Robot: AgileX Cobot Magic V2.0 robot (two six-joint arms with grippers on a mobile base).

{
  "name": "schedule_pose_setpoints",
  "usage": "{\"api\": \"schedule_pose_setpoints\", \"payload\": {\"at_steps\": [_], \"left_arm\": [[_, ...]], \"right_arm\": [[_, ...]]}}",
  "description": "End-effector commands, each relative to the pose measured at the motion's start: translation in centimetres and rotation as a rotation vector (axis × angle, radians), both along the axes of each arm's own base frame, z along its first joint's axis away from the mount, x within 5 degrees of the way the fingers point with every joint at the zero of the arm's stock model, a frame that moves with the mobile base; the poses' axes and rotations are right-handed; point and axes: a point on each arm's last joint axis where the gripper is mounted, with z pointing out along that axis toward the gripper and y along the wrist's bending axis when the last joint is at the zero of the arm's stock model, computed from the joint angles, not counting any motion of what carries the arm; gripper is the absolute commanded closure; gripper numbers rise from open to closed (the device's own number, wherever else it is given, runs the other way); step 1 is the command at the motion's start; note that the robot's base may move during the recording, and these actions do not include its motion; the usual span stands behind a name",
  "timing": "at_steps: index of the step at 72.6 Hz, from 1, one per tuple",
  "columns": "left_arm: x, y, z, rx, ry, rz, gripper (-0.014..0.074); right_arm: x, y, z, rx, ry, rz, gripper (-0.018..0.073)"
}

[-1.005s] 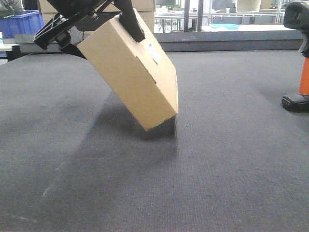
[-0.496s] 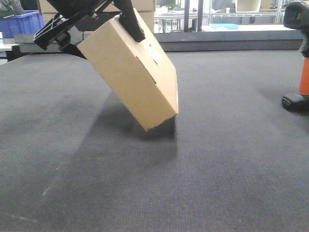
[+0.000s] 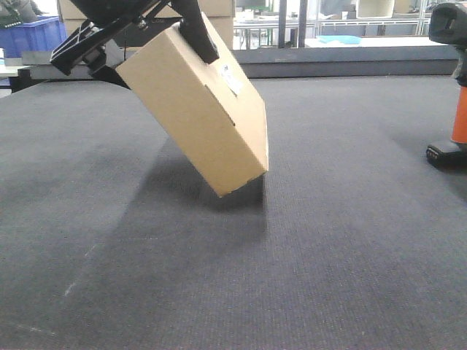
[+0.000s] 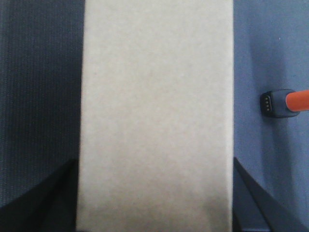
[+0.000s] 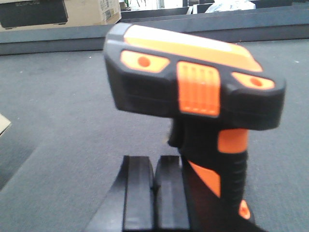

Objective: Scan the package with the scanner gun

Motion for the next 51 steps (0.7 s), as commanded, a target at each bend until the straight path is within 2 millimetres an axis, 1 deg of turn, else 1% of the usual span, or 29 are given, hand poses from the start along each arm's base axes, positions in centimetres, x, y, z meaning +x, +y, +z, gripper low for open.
{"api": "schedule_pose_setpoints", "payload": {"at_steps": [1,8,17,27,35,51], "left_arm": [[0.2,0.1,0.5,-0.013,-0.034,0.012,0.0708],[0.2,0.1,0.5,-0.013,-0.034,0.012,0.0708],[0.2,0.1,0.5,-0.013,-0.034,0.012,0.0708],[0.2,0.1,0.5,-0.013,-0.034,0.012,0.0708],[0.2,0.1,0.5,-0.013,-0.034,0.012,0.0708],[0.2,0.1,0.5,-0.013,-0.034,0.012,0.0708]], "right_arm": [[-0.1,-0.7,0.2,0.042,-0.03,-0.067,0.0724],[-0.2,-0.9,0.1,0.033,-0.025,-0.072,0.0724],[-1.0,-1.3,-0.7,-0.021,0.01,-0.036,0.0724],[-1.9,-2.1,-0.9,-0.016,-0.035,-0.051,0.0724],[-1.7,-1.8,-0.6,-0.029,-0.054,-0.001,0.0724],[-1.7,-1.7,-0.4,-0.031,-0.077,0.003,0.0724]]}}
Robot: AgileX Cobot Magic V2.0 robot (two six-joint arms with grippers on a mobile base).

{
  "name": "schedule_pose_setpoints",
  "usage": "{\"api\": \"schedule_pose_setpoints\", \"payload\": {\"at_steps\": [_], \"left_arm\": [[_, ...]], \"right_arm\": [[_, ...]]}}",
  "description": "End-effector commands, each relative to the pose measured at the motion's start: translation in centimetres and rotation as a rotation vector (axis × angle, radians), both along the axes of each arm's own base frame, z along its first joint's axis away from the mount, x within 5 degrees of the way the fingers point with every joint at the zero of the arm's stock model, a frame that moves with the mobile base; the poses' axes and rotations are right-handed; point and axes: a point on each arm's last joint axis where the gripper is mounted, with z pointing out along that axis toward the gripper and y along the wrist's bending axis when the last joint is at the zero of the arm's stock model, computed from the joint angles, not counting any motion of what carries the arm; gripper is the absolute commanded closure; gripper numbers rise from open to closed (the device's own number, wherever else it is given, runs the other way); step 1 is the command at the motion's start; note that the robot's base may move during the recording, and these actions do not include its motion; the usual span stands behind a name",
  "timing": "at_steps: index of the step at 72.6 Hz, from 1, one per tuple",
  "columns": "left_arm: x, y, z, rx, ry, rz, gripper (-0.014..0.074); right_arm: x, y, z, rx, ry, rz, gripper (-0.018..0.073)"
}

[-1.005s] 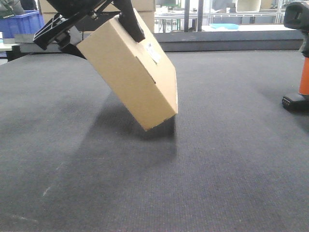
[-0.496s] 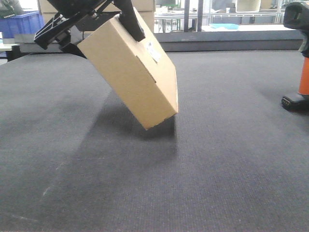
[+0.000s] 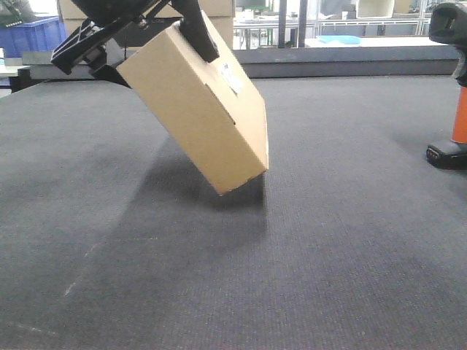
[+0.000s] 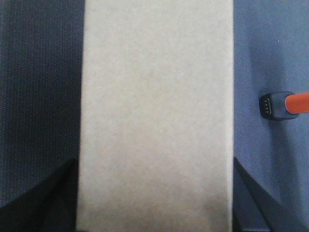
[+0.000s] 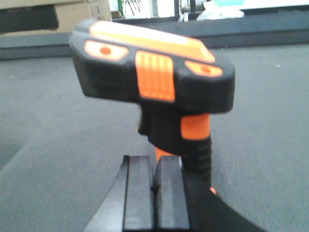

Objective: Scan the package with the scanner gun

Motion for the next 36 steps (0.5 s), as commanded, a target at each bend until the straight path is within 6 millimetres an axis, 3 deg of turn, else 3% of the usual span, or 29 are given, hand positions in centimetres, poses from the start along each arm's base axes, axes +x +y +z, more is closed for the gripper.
{"api": "schedule_pose_setpoints", "payload": {"at_steps": [1,31,36], "left_arm": [[0.2,0.1,0.5,-0.012,-0.031,0.01,0.0708],[0.1,0.1,0.4,-0.011,-0.027,0.008,0.0708],[0.1,0.1,0.4,-0.011,-0.027,0.008,0.0708]], "right_arm": [[0.0,0.0,0.3,-0.001,-0.037,0.009,0.0724],[1.3,-0.7,-0.1,0.118,-0.034,-0.04,0.072],[1.7,-0.7,-0.2,0.131,-0.037,-0.039,0.0665]]}}
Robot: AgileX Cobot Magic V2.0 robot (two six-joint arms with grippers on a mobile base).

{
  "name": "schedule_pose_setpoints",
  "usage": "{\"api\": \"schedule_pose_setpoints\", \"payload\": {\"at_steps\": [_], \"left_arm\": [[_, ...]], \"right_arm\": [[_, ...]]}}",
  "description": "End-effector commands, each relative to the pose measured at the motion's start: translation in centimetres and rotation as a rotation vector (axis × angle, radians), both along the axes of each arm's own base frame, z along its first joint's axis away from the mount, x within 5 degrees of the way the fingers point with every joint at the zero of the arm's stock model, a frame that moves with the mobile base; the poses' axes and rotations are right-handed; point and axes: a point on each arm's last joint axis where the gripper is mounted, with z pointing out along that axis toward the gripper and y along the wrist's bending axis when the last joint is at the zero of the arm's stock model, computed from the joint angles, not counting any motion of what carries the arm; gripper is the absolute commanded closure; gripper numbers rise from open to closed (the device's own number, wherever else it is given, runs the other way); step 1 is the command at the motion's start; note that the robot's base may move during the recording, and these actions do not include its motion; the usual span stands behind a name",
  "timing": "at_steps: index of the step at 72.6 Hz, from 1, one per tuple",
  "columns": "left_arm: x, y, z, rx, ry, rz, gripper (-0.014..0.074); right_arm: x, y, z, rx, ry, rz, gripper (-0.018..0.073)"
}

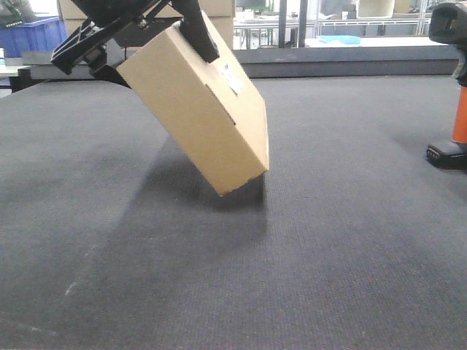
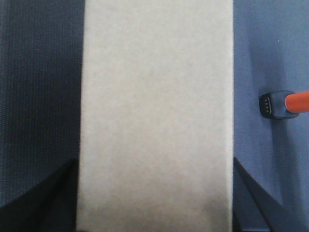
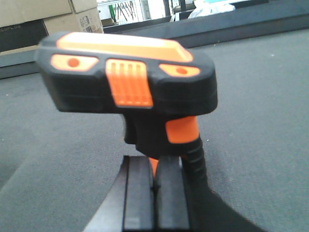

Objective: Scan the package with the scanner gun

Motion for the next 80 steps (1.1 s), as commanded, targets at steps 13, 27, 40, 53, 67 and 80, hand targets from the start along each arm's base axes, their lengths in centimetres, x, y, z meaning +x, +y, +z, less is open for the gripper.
{"api": "schedule_pose_setpoints", "payload": {"at_steps": [13,27,40,53,67,80], "left_arm": [[0.1,0.1,0.4,-0.01,-0.025,0.008,0.0708],[0.1,0.1,0.4,-0.01,-0.025,0.008,0.0708],[0.1,0.1,0.4,-0.01,-0.023,0.007,0.0708],[0.1,0.1,0.4,-0.008,-0.024,0.006,0.0708],[0.1,0.1,0.4,-0.006,-0.025,0.006,0.0708],[0.2,0.0,0.1,-0.003,-0.018,0.006,0.0708]], "right_arm": [[1.1,-0.3,-0.7,0.025,-0.009,-0.003,0.0231],[2.0,-0.5,-1.6,0.032,0.011,-0.002,-0.001],[3.1,-0.8,-1.6,0.03,-0.038,0.003,-0.001],[4.5,-1.1,-1.6,0.026,-0.051,0.003,-0.001],[5.4,-1.4,-1.6,0.077,-0.067,0.001,-0.001],[5.6,-1.4,-1.4,0.074,-0.075,0.001,-0.001]]}}
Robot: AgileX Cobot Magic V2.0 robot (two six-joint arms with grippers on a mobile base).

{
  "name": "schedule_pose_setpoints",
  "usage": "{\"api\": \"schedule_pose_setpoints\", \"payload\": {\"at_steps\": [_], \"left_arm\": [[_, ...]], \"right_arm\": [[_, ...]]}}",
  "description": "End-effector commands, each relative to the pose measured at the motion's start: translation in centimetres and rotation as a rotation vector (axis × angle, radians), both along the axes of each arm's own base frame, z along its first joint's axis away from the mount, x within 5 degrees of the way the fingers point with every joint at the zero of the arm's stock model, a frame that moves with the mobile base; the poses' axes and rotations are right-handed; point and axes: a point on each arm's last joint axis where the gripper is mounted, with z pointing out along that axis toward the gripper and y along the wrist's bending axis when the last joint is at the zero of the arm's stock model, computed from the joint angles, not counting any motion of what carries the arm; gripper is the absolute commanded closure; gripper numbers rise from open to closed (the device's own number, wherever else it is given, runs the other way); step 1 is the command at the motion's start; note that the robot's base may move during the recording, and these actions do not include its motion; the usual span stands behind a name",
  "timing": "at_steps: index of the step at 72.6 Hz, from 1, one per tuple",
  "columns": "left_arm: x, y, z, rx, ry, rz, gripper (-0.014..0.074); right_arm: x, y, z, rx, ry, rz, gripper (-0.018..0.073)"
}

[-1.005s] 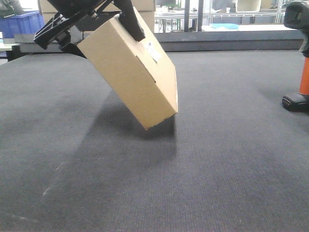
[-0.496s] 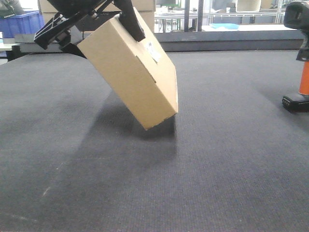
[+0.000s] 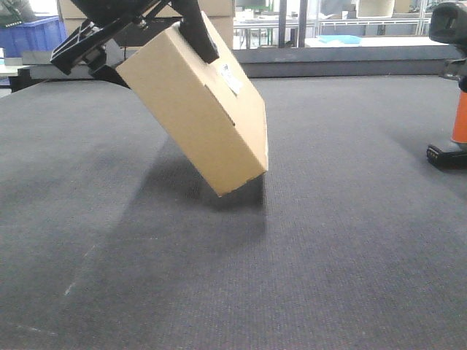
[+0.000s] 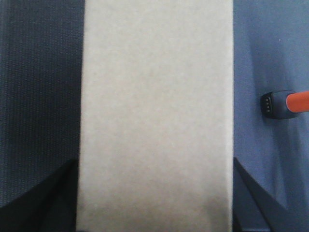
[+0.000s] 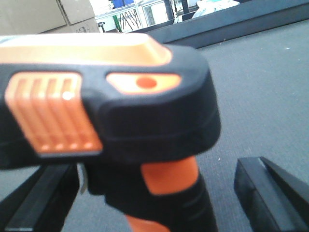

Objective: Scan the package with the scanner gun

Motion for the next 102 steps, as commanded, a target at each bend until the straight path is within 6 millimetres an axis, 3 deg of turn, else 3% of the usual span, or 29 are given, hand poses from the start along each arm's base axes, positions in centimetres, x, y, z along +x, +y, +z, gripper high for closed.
{"api": "schedule_pose_setpoints", "payload": {"at_steps": [1,59,76,91,102], "left_arm": [[0.2,0.0,0.1,-0.006,-0.016,0.007,0.0708],[0.4,-0.1,-0.5,0.001,0.01,0.002,0.0708],[0.4,-0.1,-0.5,0.002,0.012,0.001,0.0708],[0.3,-0.1,-0.6,0.003,0.015,0.0,0.0708],[0.3,-0.1,-0.6,0.004,0.019,-0.002,0.0708]], "right_arm": [[0.2,-0.2,0.4,0.004,-0.037,-0.003,-0.001],[0.7,-0.3,0.8,0.003,-0.057,-0.009,-0.001],[1.2,0.6,0.8,0.004,-0.033,0.02,-0.001],[1.2,0.4,0.8,0.042,-0.039,-0.041,-0.001],[1.2,0.3,0.8,0.044,-0.04,-0.049,0.0052]]}}
